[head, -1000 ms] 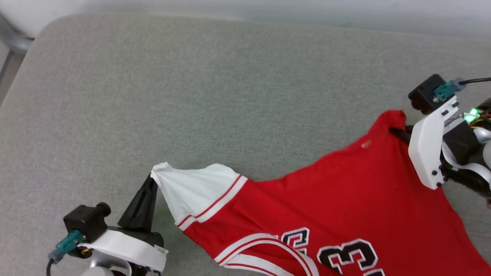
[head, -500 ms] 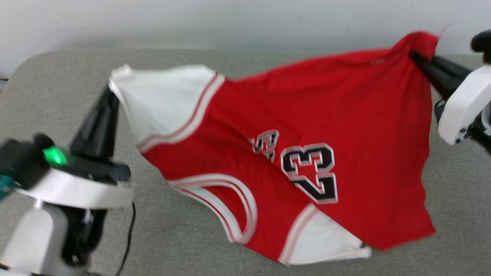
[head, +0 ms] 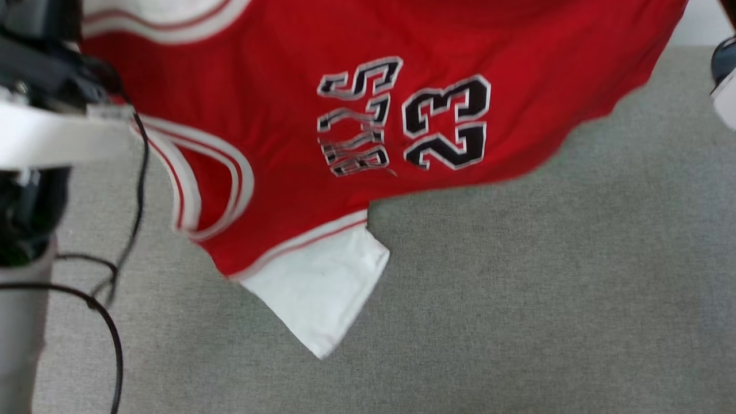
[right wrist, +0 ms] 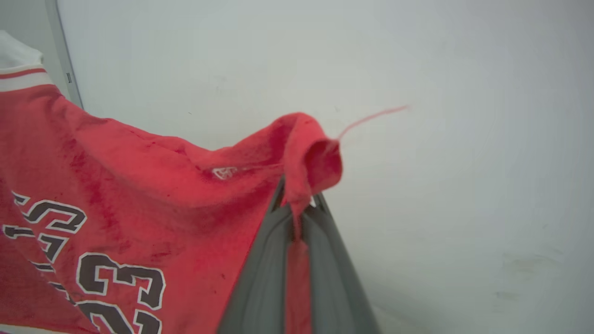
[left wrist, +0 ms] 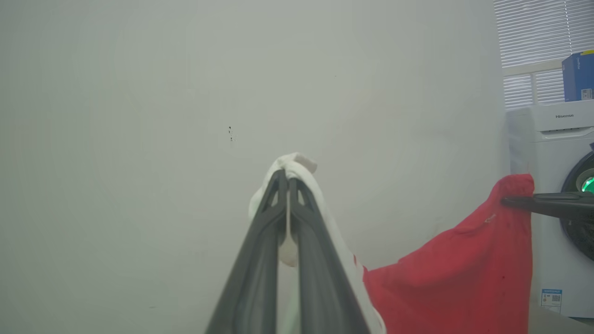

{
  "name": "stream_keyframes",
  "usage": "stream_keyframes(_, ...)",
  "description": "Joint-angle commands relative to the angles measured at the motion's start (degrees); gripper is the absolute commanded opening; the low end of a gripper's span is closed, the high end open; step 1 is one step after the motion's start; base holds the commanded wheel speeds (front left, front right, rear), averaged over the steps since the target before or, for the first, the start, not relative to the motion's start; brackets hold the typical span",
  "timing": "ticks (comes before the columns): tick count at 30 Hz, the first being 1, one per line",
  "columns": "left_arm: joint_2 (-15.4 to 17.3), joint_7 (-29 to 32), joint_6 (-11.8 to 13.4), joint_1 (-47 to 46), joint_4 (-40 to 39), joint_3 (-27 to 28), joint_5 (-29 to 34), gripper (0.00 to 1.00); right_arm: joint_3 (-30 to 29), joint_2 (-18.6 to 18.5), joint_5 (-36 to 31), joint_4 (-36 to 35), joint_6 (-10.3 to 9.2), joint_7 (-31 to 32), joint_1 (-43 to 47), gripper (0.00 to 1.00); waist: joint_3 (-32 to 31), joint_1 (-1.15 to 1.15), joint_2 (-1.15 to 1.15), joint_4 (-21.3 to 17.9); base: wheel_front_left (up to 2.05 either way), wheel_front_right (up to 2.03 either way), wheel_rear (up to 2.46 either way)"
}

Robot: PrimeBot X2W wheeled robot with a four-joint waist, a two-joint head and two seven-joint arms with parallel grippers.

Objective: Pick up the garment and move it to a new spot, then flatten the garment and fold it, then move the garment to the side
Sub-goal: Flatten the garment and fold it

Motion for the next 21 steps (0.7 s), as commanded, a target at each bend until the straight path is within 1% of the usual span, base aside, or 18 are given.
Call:
stream_keyframes(1,0.1,0.5,-0.3,-2.6,0.7,-0.2,-0.1,0.00,-0.7,0.8,-0.7,-0.4,-0.07,0.4,-2.0,0.00,1.9,0.00,0.00,-0.2,0.00,0.00,0.00)
stream_keyframes(4,-0.1,1.6,-0.9,-8.0,2.6,-1.1,-1.0,0.00,-1.8,1.5,-1.7,-0.5,-0.06,1.7,-5.7,0.00,4.7,0.00,0.00,0.0,0.00,0.00,0.00)
stream_keyframes(8,-0.2,2.6,-1.6,-16.5,6.3,-1.7,-2.4,0.00,-2.6,2.4,-3.8,1.4,-0.06,2.8,-12.7,0.00,9.4,0.00,0.00,0.2,0.00,0.00,0.00)
stream_keyframes(13,0.0,3.2,-2.2,-29.0,12.5,-2.8,-3.9,0.00,-3.4,4.1,-7.2,6.3,-0.06,2.1,-24.1,0.00,15.4,0.00,0.00,0.4,0.00,0.00,0.00)
stream_keyframes(16,0.3,2.6,-2.6,-37.0,17.0,-3.8,-3.8,0.00,-2.8,4.9,-9.5,10.0,-0.06,1.2,-31.3,0.00,18.2,0.00,0.00,0.4,0.00,0.00,0.00)
stream_keyframes(20,0.6,1.4,-2.6,-48.1,23.2,-5.3,-3.9,0.00,-1.9,5.9,-12.6,15.2,-0.06,-1.4,-41.3,0.00,20.7,0.00,0.00,0.3,0.00,0.00,0.00)
stream_keyframes(21,0.6,1.4,-2.6,-48.1,23.2,-5.3,-3.9,0.00,-1.9,5.9,-12.6,15.2,-0.06,-1.4,-41.3,0.00,20.7,0.00,0.00,0.3,0.00,0.00,0.00)
